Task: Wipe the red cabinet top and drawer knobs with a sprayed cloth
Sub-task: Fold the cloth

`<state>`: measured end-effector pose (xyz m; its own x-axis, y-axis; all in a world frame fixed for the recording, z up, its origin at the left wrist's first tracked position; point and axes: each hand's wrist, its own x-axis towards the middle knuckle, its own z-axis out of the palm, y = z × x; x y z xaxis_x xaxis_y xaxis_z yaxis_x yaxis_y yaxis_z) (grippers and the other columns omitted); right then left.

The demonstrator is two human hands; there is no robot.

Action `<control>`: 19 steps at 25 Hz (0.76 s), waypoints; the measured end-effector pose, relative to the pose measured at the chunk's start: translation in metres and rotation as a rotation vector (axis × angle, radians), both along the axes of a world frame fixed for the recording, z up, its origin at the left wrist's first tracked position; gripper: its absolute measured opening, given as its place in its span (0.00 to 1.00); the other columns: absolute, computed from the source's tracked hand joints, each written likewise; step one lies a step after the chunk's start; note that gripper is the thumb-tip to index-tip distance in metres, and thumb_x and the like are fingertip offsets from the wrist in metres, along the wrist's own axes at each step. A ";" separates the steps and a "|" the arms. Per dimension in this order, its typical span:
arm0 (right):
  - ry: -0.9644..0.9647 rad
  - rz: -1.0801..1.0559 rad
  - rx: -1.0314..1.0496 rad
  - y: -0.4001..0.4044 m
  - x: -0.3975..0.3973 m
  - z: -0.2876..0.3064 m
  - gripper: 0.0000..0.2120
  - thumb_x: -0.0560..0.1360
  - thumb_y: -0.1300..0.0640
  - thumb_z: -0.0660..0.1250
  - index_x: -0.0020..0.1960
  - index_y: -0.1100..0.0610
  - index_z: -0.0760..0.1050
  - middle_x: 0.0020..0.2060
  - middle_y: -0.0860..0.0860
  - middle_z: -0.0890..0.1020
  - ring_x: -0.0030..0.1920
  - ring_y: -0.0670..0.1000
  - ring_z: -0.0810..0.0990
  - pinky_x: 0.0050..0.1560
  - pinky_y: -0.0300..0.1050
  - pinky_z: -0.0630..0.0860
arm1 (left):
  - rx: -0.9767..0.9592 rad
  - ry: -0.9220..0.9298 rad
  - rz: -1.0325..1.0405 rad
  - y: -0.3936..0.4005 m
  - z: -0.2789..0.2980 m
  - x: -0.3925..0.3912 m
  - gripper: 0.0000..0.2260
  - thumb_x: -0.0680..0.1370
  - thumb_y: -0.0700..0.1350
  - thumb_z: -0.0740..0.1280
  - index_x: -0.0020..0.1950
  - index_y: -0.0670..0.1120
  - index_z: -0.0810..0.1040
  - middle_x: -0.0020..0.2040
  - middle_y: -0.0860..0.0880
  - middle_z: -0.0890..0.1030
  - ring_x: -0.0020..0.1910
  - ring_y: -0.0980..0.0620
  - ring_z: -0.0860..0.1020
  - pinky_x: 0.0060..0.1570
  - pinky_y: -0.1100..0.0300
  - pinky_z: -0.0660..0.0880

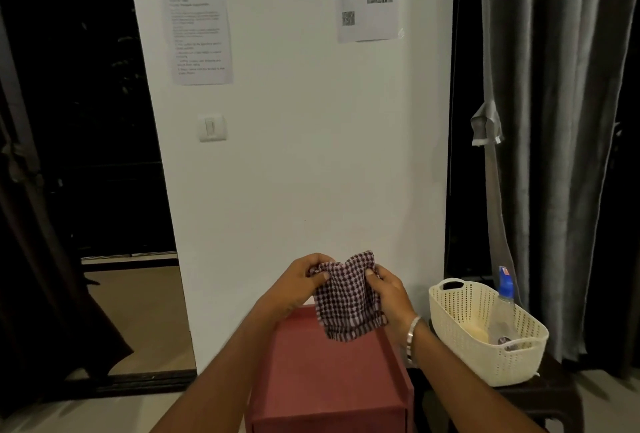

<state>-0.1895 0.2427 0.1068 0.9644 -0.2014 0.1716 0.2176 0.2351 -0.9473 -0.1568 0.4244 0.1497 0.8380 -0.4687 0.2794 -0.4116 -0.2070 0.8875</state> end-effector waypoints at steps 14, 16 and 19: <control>0.235 0.453 0.139 -0.085 0.239 -0.029 0.20 0.77 0.49 0.60 0.57 0.63 0.78 0.53 0.63 0.81 0.53 0.59 0.82 0.59 0.57 0.77 | -0.238 0.252 -0.390 -0.106 -0.024 0.255 0.05 0.76 0.42 0.66 0.50 0.48 0.79 0.49 0.47 0.80 0.52 0.50 0.77 0.54 0.59 0.73; 0.298 0.473 0.166 -0.101 0.259 -0.011 0.21 0.76 0.47 0.59 0.57 0.63 0.77 0.50 0.61 0.83 0.50 0.57 0.83 0.52 0.51 0.80 | -0.275 0.311 -0.422 -0.122 -0.007 0.277 0.05 0.76 0.40 0.66 0.51 0.47 0.78 0.47 0.49 0.80 0.50 0.51 0.76 0.53 0.59 0.73; 0.341 0.466 0.103 -0.130 0.277 0.025 0.23 0.74 0.44 0.62 0.59 0.60 0.76 0.55 0.60 0.82 0.57 0.60 0.81 0.57 0.54 0.78 | -0.272 0.376 -0.447 -0.154 0.034 0.299 0.13 0.77 0.37 0.66 0.60 0.48 0.76 0.50 0.47 0.80 0.52 0.49 0.78 0.57 0.55 0.74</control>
